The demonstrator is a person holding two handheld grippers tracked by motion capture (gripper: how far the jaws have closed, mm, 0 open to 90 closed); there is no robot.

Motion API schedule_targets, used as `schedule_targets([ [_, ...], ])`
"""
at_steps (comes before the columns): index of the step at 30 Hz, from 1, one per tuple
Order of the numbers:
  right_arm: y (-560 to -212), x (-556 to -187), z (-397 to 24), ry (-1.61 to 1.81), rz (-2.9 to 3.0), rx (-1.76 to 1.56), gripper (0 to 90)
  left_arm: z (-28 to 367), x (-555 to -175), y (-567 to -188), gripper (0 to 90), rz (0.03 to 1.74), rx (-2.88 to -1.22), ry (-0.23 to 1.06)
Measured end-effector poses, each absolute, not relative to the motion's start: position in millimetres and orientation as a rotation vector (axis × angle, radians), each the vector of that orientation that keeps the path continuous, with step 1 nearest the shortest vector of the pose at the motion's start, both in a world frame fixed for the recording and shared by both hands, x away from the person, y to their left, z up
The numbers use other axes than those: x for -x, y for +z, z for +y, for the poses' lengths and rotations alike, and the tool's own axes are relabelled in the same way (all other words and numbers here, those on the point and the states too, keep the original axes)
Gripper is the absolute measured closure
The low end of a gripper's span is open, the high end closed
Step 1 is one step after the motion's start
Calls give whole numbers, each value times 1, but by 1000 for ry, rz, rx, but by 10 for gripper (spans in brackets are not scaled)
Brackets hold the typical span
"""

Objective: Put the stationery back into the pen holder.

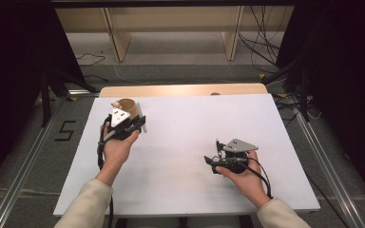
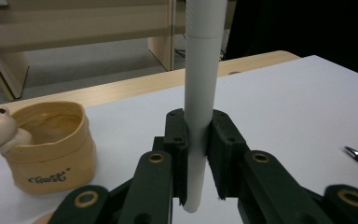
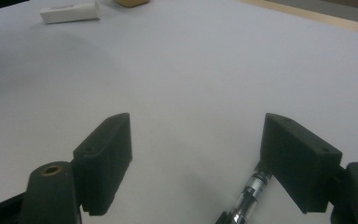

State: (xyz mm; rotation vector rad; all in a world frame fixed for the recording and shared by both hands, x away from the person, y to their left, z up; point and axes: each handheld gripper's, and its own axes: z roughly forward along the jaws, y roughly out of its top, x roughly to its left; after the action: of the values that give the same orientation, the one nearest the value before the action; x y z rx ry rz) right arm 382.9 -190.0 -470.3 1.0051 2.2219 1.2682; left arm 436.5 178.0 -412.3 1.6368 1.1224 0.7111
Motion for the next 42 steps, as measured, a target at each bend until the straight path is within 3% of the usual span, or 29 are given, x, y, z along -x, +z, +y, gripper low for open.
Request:
schedule_targets([
  [23,-473,-383,-195,1253,2223,-1029,252,214,-491,-393,784,1209,-1585,833],
  [42,-475,-383,-194,1259,2232,-1030,253,226,-534,-402,782,1265,-1578,931],
])
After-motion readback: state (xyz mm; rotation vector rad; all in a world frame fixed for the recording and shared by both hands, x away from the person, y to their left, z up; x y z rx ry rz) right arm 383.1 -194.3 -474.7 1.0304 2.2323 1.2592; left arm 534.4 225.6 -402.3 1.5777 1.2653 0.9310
